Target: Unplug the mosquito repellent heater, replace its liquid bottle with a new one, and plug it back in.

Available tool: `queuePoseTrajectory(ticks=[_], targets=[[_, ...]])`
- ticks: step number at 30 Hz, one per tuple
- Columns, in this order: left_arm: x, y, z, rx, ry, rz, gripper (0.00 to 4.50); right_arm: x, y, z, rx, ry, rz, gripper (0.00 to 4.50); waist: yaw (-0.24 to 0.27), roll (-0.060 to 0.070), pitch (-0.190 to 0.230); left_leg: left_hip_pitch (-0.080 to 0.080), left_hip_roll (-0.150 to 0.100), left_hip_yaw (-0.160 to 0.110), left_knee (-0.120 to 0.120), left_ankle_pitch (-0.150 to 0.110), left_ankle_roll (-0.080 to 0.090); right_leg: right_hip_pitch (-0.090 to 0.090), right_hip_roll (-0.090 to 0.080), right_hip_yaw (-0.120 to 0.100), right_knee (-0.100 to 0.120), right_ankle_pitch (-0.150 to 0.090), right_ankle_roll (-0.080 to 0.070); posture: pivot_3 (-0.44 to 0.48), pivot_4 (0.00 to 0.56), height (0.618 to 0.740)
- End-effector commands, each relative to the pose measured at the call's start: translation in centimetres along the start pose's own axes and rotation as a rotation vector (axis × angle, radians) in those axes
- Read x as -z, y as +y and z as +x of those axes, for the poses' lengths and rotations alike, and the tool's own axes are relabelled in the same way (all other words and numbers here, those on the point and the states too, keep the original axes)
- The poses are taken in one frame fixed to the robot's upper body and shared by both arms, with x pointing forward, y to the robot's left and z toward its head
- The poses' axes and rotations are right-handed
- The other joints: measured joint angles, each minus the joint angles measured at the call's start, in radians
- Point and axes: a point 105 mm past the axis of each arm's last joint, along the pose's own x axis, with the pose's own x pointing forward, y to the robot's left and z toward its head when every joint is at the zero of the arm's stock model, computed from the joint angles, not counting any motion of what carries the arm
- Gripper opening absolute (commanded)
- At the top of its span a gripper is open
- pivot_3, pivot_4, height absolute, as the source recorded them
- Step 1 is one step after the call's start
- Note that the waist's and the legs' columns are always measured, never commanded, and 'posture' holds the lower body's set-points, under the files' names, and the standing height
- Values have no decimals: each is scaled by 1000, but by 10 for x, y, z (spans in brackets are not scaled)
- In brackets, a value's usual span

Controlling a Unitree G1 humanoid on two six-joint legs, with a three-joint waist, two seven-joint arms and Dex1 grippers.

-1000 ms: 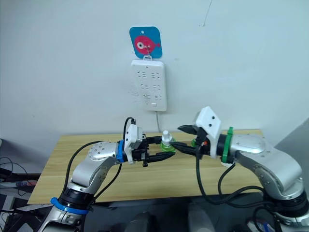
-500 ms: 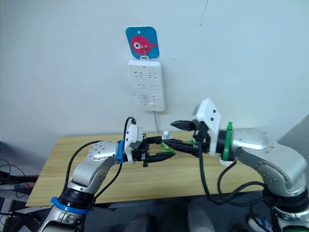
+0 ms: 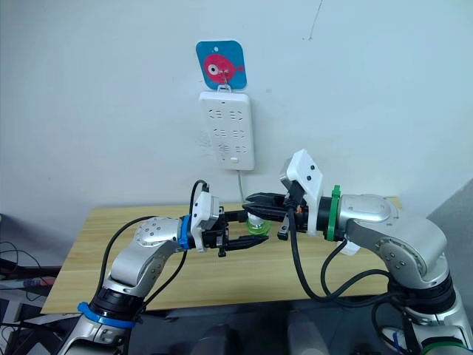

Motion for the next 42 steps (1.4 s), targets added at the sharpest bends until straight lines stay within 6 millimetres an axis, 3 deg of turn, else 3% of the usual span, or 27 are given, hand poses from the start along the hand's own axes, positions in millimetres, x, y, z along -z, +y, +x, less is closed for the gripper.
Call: queuePoseTrajectory(ticks=[1, 5, 9, 12, 18, 21, 23, 25, 30, 39, 42], targets=[[-9, -2, 2, 7, -23, 41, 2212, -18, 8, -1, -28, -51, -83, 187, 0, 0, 0, 0, 0, 0, 0, 0, 0, 0, 0, 0, 0, 0, 0, -139, 132, 733], [1, 0, -3, -14, 24, 29, 2212, -43, 4, -11, 3, -124, -125, 187, 0, 0, 0, 0, 0, 0, 0, 0, 0, 0, 0, 0, 0, 0, 0, -141, 135, 733], [19, 4, -18, -65, 87, -6, 2212, -46, -6, -15, 87, -142, -132, 187, -1, 0, 0, 0, 0, -1, 0, 0, 0, 0, 0, 0, 0, 0, 0, -158, 149, 733], [30, 8, -37, -127, 136, -29, 2212, -20, -24, -12, 207, -125, -112, 187, -1, 0, 1, 0, 1, -1, -1, 0, 0, 0, 0, 0, -1, 0, 0, -164, 168, 733], [40, -7, -61, -175, 192, -71, 2212, 64, -58, -2, 441, -36, -129, 187, -1, 1, 10, 1, 1, 1, -6, 0, 0, -2, -1, 3, -3, -3, 4, -133, 202, 733], [38, -18, -65, -176, 202, -83, 2212, 100, -69, 1, 532, -20, -98, 187, -1, 2, 19, 3, 1, 1, -9, 0, 0, -2, -1, 4, -4, -2, 4, -107, 219, 733], [33, -24, -63, -179, 197, -87, 2212, 136, -76, -1, 593, 20, -49, 187, 1, 1, 28, 3, 1, 1, -9, 0, 0, -2, -3, 4, -4, 0, 0, -81, 235, 733], [27, -27, -63, -176, 196, -88, 2212, 156, -79, -5, 634, 46, -29, 187, 5, 2, 39, 3, 1, 0, -9, 0, 0, -1, -5, 3, -4, 0, 0, -66, 253, 733], [18, -31, -64, -160, 204, -92, 2212, 179, -91, -13, 736, 60, 4, 187, 6, 5, 70, 3, 1, 0, -9, 0, 0, -2, -5, 3, -3, 0, -1, -49, 282, 733], [10, -28, -62, -145, 206, -91, 2212, 201, -101, -15, 812, 76, 25, 187, 6, 5, 93, 3, 1, -1, -10, 0, 0, -2, -5, 3, -3, 0, -1, -47, 290, 733], [10, -29, -60, -133, 205, -88, 2212, 202, -103, -19, 833, 63, 40, 1143, 6, 5, 93, 3, 1, -1, -10, 0, 0, -2, -5, 3, -3, 0, -1, -47, 290, 733]])
